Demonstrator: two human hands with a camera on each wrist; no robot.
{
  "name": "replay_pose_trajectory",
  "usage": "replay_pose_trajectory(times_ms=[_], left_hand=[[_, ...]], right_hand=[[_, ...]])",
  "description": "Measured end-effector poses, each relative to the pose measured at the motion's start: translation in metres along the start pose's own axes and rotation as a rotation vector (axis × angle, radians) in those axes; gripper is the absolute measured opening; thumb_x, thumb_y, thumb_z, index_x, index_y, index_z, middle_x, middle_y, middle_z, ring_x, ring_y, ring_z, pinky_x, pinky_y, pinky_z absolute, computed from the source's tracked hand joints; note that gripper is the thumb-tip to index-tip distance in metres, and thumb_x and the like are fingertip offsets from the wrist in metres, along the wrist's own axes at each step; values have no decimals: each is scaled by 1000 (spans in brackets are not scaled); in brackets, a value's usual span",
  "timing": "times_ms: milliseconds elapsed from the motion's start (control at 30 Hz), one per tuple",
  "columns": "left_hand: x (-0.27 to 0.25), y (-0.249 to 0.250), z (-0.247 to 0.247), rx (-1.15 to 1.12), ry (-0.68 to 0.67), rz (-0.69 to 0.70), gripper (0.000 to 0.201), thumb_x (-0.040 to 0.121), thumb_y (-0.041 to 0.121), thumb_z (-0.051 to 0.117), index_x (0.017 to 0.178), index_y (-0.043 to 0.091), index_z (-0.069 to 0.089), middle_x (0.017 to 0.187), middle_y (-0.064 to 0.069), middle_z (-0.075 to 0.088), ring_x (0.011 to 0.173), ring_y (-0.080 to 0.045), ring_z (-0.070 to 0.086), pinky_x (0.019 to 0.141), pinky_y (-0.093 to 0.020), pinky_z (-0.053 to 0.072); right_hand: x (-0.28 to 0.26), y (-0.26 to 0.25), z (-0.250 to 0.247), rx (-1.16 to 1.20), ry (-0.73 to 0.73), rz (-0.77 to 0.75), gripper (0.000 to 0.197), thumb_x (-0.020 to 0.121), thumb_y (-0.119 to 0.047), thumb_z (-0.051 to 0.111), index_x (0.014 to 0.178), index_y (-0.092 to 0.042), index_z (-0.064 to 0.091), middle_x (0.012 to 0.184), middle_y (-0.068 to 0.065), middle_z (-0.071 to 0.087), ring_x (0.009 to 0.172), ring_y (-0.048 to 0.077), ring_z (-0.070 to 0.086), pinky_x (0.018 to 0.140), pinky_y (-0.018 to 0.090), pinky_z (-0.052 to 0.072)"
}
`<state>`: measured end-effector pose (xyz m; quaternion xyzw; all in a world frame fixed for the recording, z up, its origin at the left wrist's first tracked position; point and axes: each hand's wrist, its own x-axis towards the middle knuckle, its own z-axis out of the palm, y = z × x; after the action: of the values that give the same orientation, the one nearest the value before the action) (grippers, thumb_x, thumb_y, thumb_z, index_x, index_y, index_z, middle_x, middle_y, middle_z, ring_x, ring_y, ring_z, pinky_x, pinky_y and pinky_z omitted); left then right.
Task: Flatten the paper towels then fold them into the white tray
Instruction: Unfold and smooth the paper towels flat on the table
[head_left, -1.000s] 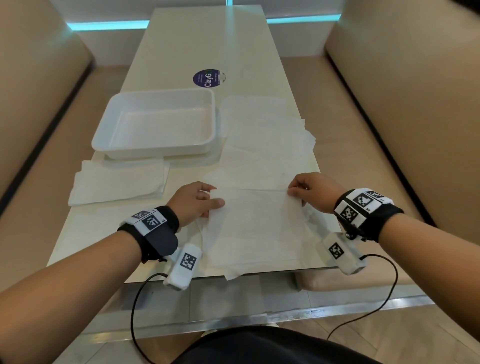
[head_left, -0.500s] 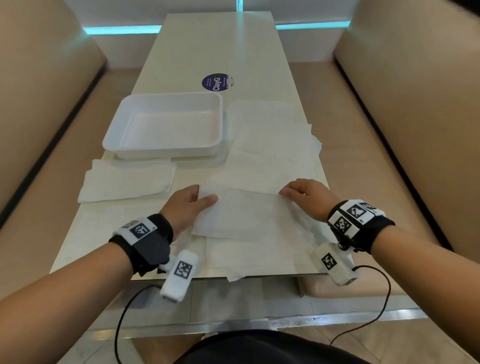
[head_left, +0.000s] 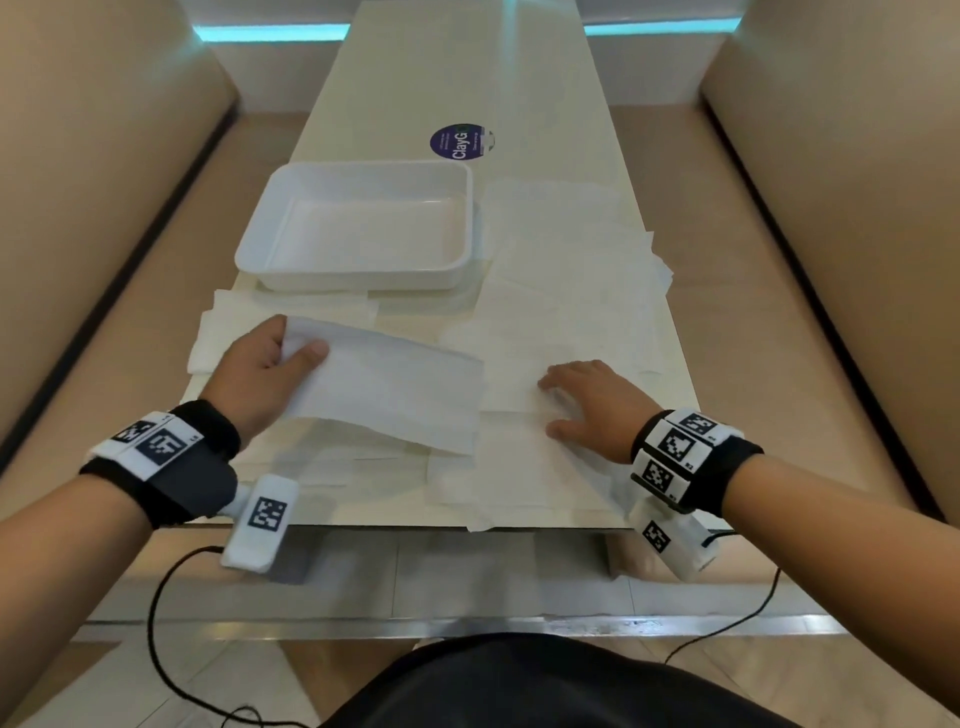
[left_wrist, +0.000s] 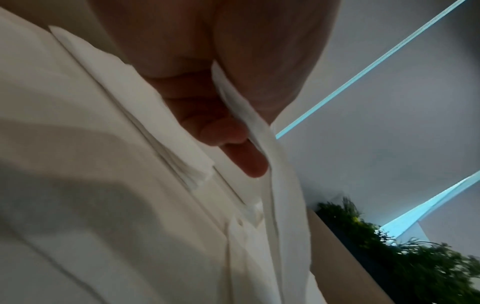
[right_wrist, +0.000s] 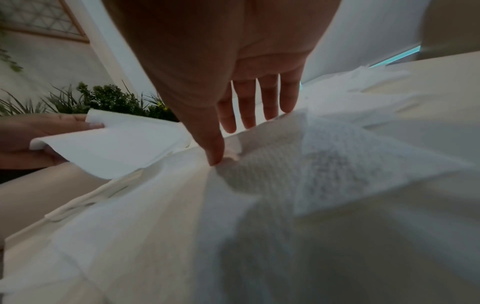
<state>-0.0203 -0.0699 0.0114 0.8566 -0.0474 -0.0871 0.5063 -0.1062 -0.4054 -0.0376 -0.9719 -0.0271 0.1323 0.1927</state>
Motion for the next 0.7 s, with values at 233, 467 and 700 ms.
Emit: replay_pose_trajectory(times_ms=[233,467,700], left_hand=[[-2,-31,-19,52,58,-101,17,95,26,58,104,12,60,102,-8,69,94,-28,65,86,-44,52],[5,-51,-32,227,96,-135,25,92,33,61,101,10,59,97,-9,68,89,-32,64,83,-51,53],[6,-60,-57,258,103,-132,24,93,30,60,107,9,61,103,-10,68,95,-32,63,89,-50,50]], right_hand=[[-1,-10,-3,-29,23,-14,33,88,-23,59,120,-26,55,110,-10,59,99,13,54,85,27,43],[0,-19,-6,-40,26,33,21,90,-20,55,109,-26,62,97,-9,65,84,12,58,78,27,48],[-2,-29,-15,-51,42,64,21,90,-21,56,108,-27,62,96,-12,64,85,10,57,74,24,44]])
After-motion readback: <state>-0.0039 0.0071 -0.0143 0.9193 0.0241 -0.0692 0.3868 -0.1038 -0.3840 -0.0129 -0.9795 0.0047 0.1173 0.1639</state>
